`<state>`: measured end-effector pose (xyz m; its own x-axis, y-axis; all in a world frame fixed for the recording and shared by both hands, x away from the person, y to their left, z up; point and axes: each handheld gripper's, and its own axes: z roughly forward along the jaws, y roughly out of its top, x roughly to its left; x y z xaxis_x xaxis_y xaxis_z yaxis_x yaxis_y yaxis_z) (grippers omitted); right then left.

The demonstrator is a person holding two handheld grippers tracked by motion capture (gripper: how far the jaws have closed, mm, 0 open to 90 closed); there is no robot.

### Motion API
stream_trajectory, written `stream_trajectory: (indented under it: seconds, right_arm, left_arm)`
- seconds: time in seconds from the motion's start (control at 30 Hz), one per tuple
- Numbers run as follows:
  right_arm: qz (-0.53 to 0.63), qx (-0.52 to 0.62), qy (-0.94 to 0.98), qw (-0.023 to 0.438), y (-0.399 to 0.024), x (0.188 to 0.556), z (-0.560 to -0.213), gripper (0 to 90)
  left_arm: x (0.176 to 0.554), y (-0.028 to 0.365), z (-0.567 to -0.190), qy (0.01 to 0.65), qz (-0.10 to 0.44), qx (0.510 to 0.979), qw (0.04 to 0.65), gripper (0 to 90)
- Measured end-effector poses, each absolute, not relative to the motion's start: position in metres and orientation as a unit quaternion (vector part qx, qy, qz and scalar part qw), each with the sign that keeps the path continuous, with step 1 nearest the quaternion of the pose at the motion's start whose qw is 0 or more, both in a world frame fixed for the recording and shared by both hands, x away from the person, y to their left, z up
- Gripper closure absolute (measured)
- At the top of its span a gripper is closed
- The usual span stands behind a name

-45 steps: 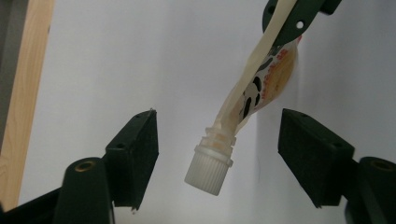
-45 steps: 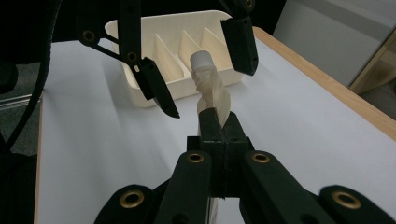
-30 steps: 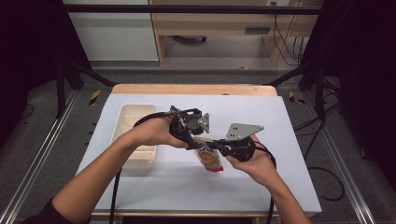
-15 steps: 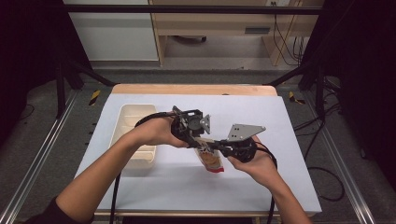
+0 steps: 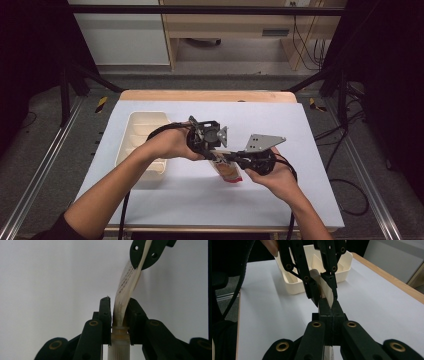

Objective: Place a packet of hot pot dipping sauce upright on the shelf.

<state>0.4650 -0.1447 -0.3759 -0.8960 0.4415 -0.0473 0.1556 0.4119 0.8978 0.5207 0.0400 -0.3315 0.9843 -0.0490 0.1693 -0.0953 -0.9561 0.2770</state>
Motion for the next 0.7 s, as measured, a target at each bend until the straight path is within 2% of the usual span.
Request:
stream_trajectory:
  seconds: [0.17,0.23,0.27,0.3,0.33,0.4,0.43,0.47,0.5,0.53,0.57,0.6,0.7]
  right_arm:
    - [0.514,0.182,0.829,0.129,-0.147,0.467,-0.378,89.4]
    - [0.514,0.183,0.828,0.13,-0.15,0.468,-0.378,78.3]
    - [0.514,0.183,0.828,0.13,-0.15,0.468,-0.378,78.3]
    - [0.514,0.184,0.827,0.132,-0.151,0.466,-0.378,64.9]
    - [0.514,0.184,0.827,0.132,-0.151,0.466,-0.378,64.9]
    - [0.509,0.189,0.828,0.141,-0.152,0.465,-0.38,53.0]
    - [0.503,0.2,0.828,0.148,-0.154,0.464,-0.383,40.3]
    - [0.503,0.2,0.828,0.148,-0.154,0.464,-0.383,40.3]
    - [0.494,0.216,0.825,0.166,-0.158,0.461,-0.388,27.8]
    - [0.494,0.216,0.825,0.166,-0.158,0.461,-0.388,27.8]
    - [0.48,0.235,0.825,0.181,-0.164,0.459,-0.396,17.8]
    - [0.474,0.25,0.823,0.187,-0.168,0.457,-0.401,13.8]
    - [0.469,0.271,0.816,0.204,-0.176,0.452,-0.412,11.4]
  left_arm:
    - [0.519,0.037,-0.332,-0.043,0.081,0.986,0.137,76.2]
    - [0.519,0.036,-0.331,-0.042,0.081,0.985,0.144,76.2]
    - [0.519,0.035,-0.33,-0.045,0.082,0.986,0.141,76.2]
    - [0.518,0.033,-0.33,-0.046,0.081,0.985,0.142,76.2]
    - [0.518,0.033,-0.33,-0.046,0.081,0.985,0.142,76.2]
    - [0.517,0.031,-0.33,-0.047,0.084,0.985,0.143,76.2]
    - [0.517,0.029,-0.329,-0.049,0.085,0.985,0.139,76.2]
    - [0.517,0.029,-0.329,-0.049,0.085,0.985,0.139,76.3]
    - [0.516,0.027,-0.329,-0.049,0.085,0.986,0.137,76.2]
    - [0.516,0.027,-0.329,-0.049,0.085,0.986,0.137,76.2]
    - [0.516,0.026,-0.329,-0.051,0.088,0.986,0.136,76.2]
    - [0.516,0.025,-0.329,-0.051,0.089,0.986,0.135,76.2]
    - [0.516,0.023,-0.329,-0.05,0.088,0.986,0.136,76.3]
